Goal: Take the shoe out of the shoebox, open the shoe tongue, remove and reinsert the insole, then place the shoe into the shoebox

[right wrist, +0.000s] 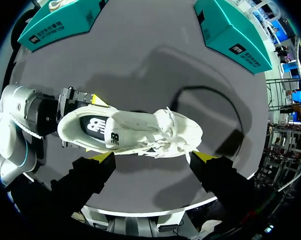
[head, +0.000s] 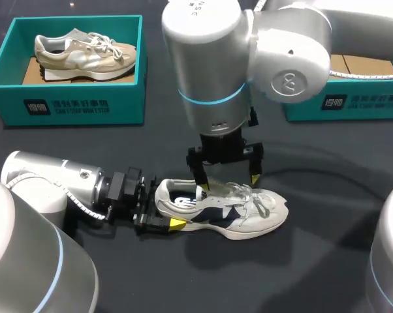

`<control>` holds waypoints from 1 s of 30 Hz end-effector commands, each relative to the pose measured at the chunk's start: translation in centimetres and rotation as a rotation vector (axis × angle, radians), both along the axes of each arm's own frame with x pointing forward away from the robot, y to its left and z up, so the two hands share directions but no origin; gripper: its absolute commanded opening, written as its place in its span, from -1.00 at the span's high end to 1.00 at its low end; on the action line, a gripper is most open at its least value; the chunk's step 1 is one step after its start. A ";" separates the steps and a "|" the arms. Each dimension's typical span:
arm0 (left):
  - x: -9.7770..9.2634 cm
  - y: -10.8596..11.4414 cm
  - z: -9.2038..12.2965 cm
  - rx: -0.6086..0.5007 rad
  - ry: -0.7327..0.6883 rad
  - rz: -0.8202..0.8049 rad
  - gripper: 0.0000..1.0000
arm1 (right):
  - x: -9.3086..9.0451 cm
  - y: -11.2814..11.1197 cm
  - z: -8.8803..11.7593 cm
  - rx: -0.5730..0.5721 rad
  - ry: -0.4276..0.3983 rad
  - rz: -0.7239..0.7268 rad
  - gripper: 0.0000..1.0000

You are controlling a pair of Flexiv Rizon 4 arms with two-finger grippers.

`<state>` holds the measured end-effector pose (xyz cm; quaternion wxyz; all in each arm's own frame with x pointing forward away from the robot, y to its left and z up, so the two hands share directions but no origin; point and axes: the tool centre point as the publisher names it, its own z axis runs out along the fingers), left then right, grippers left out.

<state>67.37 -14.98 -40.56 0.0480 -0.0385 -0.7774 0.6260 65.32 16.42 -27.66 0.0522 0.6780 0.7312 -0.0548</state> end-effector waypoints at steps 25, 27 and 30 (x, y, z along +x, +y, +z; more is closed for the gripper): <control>-0.1 0.1 0.1 0.000 0.000 0.001 1.00 | 0.3 3.8 -2.9 -0.141 -0.052 -0.145 -1.00; -0.1 0.1 0.1 0.000 0.000 0.001 1.00 | 0.3 4.0 -3.2 -0.148 -0.054 -0.152 -1.00; -0.1 0.1 0.1 0.000 0.000 0.001 1.00 | 0.1 4.5 -3.6 -0.160 -0.056 -0.163 -1.00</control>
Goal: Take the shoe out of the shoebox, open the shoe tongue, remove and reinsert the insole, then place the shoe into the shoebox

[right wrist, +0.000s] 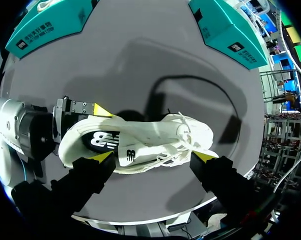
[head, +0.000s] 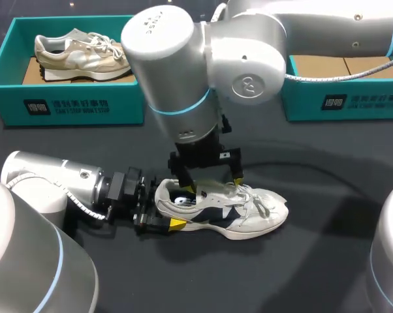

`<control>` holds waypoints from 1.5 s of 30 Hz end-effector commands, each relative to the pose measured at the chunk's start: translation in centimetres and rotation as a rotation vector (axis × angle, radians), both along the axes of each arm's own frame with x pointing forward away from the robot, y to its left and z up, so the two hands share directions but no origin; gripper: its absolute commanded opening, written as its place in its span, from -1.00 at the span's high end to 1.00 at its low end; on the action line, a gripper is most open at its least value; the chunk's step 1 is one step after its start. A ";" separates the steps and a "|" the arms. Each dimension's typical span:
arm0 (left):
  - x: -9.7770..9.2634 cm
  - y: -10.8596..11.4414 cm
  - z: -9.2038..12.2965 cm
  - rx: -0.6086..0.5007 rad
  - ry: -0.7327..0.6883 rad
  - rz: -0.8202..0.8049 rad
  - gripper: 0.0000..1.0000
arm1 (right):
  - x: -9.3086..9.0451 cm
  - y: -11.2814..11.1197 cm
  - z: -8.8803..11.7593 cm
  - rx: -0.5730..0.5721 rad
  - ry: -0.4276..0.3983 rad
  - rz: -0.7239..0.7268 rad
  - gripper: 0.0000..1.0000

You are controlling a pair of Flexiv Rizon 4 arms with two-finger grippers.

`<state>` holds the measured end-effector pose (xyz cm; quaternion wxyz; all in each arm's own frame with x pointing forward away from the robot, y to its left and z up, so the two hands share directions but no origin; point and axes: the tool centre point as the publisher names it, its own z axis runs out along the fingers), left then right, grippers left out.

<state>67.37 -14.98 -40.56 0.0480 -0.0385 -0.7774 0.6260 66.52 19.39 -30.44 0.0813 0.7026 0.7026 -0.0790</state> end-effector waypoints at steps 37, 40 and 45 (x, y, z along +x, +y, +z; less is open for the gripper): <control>-0.1 0.1 0.1 0.000 0.000 0.001 1.00 | -0.6 0.2 -4.0 -0.223 -0.179 -0.241 -1.00; -0.1 0.1 0.1 0.000 0.000 0.001 1.00 | -0.5 -0.2 -4.2 -0.219 -0.181 -0.259 -1.00; -0.1 0.1 0.1 0.000 0.000 0.001 1.00 | -0.5 -0.9 -4.2 -0.214 -0.189 -0.280 -0.61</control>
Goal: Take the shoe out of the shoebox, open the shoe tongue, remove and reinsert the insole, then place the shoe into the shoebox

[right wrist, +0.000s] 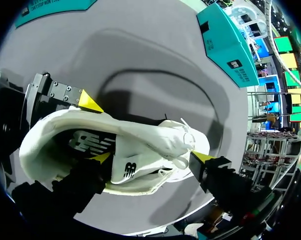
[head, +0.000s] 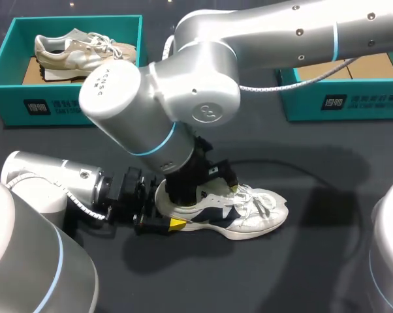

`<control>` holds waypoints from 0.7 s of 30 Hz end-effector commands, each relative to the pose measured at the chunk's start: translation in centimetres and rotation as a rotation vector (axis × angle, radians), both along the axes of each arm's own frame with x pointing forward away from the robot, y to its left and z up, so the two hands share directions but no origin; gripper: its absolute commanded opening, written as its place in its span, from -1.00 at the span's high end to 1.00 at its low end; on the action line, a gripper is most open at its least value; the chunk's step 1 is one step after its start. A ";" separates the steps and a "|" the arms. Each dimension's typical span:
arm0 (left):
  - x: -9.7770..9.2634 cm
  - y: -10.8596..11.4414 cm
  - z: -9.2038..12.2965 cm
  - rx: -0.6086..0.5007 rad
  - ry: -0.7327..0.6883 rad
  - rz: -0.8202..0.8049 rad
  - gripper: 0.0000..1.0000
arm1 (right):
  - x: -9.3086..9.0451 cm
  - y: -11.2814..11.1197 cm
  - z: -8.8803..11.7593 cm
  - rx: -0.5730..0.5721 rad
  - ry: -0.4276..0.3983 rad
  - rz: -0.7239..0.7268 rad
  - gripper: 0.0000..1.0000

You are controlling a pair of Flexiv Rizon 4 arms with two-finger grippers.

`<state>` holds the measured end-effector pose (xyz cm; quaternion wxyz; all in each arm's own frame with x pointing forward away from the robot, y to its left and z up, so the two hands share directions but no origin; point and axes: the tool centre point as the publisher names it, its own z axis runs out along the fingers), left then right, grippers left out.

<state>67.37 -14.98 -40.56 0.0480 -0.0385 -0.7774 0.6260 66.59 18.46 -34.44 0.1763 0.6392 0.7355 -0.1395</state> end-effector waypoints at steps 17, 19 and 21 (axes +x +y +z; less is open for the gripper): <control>-0.1 0.1 0.1 0.000 0.000 0.001 1.00 | -0.9 -1.1 2.1 0.032 -0.197 -0.435 0.18; -0.1 0.1 0.1 0.000 0.000 0.001 1.00 | -1.0 -1.4 2.3 0.038 -0.194 -0.438 0.17; -0.1 0.1 0.1 0.000 0.000 0.001 1.00 | -1.0 -1.6 2.4 0.041 -0.190 -0.444 0.17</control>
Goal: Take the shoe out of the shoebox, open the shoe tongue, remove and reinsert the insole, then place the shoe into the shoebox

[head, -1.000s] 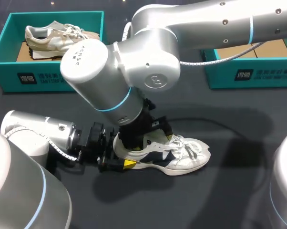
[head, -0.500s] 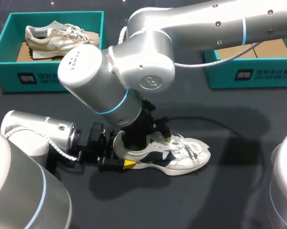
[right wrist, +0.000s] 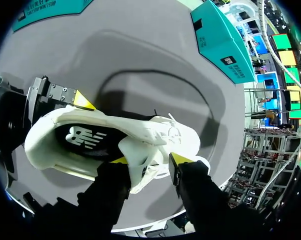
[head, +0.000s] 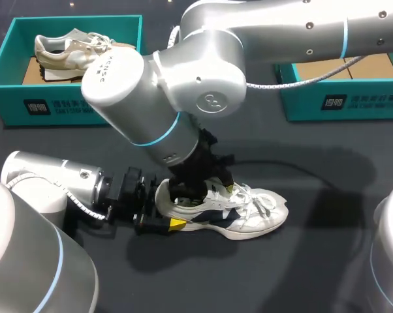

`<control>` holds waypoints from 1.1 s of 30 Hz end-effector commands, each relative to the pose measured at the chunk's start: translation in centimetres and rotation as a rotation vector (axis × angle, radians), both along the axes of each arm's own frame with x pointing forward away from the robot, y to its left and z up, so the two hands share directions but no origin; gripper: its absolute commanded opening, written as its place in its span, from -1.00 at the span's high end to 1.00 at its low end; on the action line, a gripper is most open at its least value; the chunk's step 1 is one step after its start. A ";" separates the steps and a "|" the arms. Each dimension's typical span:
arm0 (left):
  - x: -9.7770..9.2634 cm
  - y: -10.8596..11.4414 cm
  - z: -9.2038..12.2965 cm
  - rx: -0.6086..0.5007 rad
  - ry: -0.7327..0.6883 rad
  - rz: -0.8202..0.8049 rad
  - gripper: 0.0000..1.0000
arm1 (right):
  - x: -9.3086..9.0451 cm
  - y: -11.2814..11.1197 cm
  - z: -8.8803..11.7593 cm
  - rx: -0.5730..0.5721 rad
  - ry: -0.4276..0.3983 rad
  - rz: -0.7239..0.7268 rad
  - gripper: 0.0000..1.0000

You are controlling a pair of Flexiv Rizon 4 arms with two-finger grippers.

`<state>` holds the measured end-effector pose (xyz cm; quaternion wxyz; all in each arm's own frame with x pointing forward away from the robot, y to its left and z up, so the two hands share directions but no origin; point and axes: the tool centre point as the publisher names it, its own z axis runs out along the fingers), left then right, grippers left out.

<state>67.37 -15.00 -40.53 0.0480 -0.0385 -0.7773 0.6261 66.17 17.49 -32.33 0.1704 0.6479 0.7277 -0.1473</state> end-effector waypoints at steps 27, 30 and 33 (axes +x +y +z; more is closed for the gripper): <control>-0.1 0.1 0.1 0.001 0.000 0.001 1.00 | 0.2 -7.2 2.8 0.396 0.005 -0.209 1.00; -0.1 0.1 0.1 0.001 0.000 0.001 1.00 | 0.4 -8.9 2.8 0.541 0.051 -0.117 1.00; -0.1 0.1 0.1 0.001 0.000 0.001 1.00 | 0.4 -9.7 2.5 0.586 0.058 -0.131 1.00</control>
